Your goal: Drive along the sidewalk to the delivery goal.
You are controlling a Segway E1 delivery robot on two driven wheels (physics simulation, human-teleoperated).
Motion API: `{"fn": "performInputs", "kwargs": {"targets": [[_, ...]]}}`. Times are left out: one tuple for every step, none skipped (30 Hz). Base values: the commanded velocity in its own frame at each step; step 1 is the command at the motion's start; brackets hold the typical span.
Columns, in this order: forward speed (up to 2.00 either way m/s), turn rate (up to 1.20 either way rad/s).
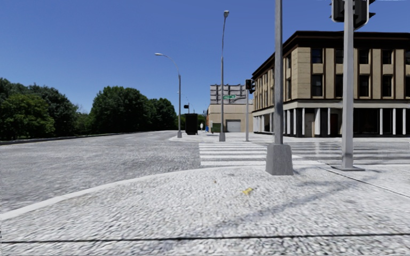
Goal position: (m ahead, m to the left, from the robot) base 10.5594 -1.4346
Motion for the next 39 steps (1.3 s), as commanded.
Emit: {"fn": "performInputs", "kwargs": {"targets": [[2.00, -0.24], [2.00, -0.24], [2.00, -0.24], [2.00, -0.24], [2.00, -0.24], [2.00, -0.24], [2.00, -0.24], [2.00, -0.24], [2.00, -0.24], [2.00, -0.24], [2.00, -0.24], [2.00, -0.24], [2.00, -0.24], [2.00, -0.24], [2.00, -0.24], [2.00, -0.24], [2.00, -0.24], [2.00, -0.24], [2.00, -0.24], [2.00, -0.24], [2.00, -0.24], [2.00, -0.24], [2.00, -0.24], [2.00, -0.24], [2.00, -0.24], [2.00, -0.24], [2.00, -0.24], [2.00, -0.24], [2.00, -0.24], [2.00, -0.24], [2.00, -0.24], [2.00, -0.24], [2.00, -0.24], [2.00, -0.24], [2.00, -0.24], [2.00, -0.24], [2.00, -0.24], [2.00, -0.24], [2.00, -0.24]]}}
